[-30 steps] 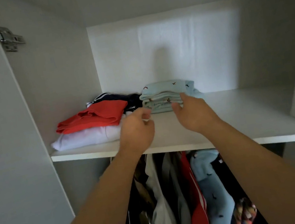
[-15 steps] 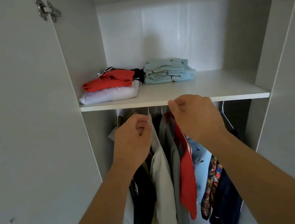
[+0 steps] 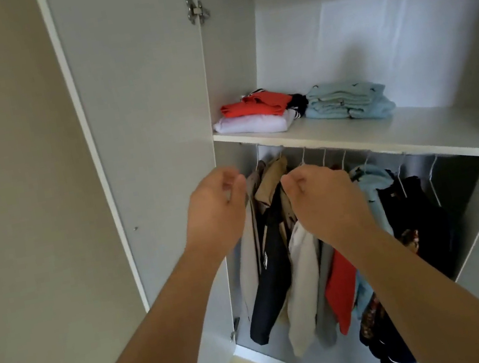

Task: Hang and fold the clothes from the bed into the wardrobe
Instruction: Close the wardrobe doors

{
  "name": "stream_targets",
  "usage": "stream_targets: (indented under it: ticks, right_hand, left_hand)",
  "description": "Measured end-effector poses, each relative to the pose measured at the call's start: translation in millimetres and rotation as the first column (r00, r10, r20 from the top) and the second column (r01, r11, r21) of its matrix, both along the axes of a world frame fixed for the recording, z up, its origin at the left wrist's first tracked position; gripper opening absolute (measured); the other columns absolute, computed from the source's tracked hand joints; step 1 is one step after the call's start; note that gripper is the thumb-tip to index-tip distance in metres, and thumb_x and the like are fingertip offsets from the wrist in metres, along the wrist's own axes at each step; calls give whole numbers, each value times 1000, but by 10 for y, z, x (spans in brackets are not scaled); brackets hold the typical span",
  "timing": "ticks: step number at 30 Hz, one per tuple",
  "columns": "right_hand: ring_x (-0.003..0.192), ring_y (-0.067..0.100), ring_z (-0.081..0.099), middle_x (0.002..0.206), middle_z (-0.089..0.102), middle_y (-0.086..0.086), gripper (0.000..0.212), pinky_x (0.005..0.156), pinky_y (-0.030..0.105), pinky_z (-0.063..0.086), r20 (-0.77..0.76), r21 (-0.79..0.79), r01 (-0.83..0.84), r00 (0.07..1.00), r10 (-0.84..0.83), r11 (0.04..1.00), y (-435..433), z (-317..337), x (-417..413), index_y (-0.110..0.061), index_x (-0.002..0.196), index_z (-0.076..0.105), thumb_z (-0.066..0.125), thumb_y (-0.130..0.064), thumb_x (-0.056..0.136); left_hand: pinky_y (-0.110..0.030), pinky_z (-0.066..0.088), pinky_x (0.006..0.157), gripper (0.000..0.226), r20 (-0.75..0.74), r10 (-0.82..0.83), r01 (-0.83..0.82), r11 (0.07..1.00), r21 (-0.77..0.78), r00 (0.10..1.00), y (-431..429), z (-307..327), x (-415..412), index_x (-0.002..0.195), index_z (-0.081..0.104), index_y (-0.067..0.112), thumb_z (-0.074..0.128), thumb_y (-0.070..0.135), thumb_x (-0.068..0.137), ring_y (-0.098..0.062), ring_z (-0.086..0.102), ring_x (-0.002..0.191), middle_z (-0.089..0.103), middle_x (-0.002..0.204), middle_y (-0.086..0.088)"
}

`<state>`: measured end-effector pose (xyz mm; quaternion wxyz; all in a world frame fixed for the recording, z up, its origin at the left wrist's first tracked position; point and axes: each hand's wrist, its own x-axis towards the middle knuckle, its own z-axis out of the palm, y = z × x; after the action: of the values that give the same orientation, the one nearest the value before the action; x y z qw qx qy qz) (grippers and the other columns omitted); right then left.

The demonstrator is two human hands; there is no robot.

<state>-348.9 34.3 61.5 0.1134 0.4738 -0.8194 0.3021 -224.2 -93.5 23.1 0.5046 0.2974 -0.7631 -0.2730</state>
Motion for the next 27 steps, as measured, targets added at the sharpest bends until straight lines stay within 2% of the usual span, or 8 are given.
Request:
stream_targets:
  ticks: [5, 8, 12, 15, 20, 23, 25, 27]
  right_hand:
    - [73, 19, 62, 79, 65, -1, 37, 63, 33, 49, 8, -33, -124, 992, 124, 992, -7, -102, 249, -20, 90, 64, 36, -39, 106]
    - [66, 14, 57, 73, 58, -3, 36, 65, 33, 50, 31, -22, -155, 987, 155, 988, -78, -94, 324, -21, 88, 58, 35, -40, 107]
    - [76, 17, 52, 84, 57, -3, 33, 69, 32, 38, -8, -15, -166, 986, 166, 986, -235, -36, 336, -18, 100, 59, 34, -40, 107]
    - [94, 21, 58, 106, 65, 4, 40, 77, 34, 45, -11, -18, -168, 986, 168, 986, -341, 12, 343, -15, 125, 59, 34, -41, 107]
    - [105, 23, 62, 113, 66, 5, 46, 89, 41, 54, 11, -14, -196, 980, 197, 980, -514, -15, 386, -16, 139, 53, 35, -44, 107]
    - [106, 20, 61, 117, 65, 4, 47, 85, 35, 49, 22, -17, -195, 980, 196, 981, -608, -62, 371, -18, 142, 51, 34, -45, 108]
    - [100, 19, 61, 111, 66, 3, 45, 79, 32, 45, 32, -13, -190, 981, 190, 982, -665, -109, 349, -18, 138, 54, 34, -45, 108]
    - [90, 16, 59, 101, 64, 0, 43, 75, 31, 43, 47, -7, -191, 981, 191, 982, -723, -159, 338, -17, 130, 57, 32, -44, 108]
  left_hand:
    - [-22, 33, 107, 41, 24, 281, -279, 959, -57, 960, -248, -65, 453, 138, 54, 14, 56, 34, 102, -16, 48, 133, 52, 143, -1]
    - [-32, 19, 121, 61, 90, 395, -398, 917, 27, 914, -565, -30, 622, 152, 36, 8, 56, 35, 101, -25, 20, 152, 24, 164, -10]
    - [-44, 9, 126, 83, 127, 435, -450, 883, 133, 891, -952, -14, 656, 161, 9, 9, 57, 40, 100, -34, 1, 155, -4, 168, -16]
    - [-44, 4, 126, 96, 106, 438, -451, 874, 182, 892, -1165, -34, 650, 160, -5, 9, 60, 40, 97, -36, -4, 155, -9, 167, -19]
    - [-41, 19, 124, 99, 20, 423, -410, 864, 293, 906, -1431, -104, 726, 160, -6, 11, 62, 41, 96, -29, 13, 154, 9, 168, -12]
    - [-49, 43, 109, 77, 55, 514, -509, 817, 271, 856, -1424, -141, 746, 155, 22, 8, 58, 43, 97, -36, 41, 139, 36, 155, -15]
    - [-47, 48, 94, 49, 33, 593, -587, 785, 200, 804, -1351, -129, 713, 133, 45, 6, 54, 41, 99, -40, 56, 117, 55, 130, -17]
    - [-45, 49, 82, 33, -31, 601, -592, 794, 135, 799, -1240, -124, 653, 106, 52, 8, 52, 41, 101, -39, 59, 95, 62, 105, -15]
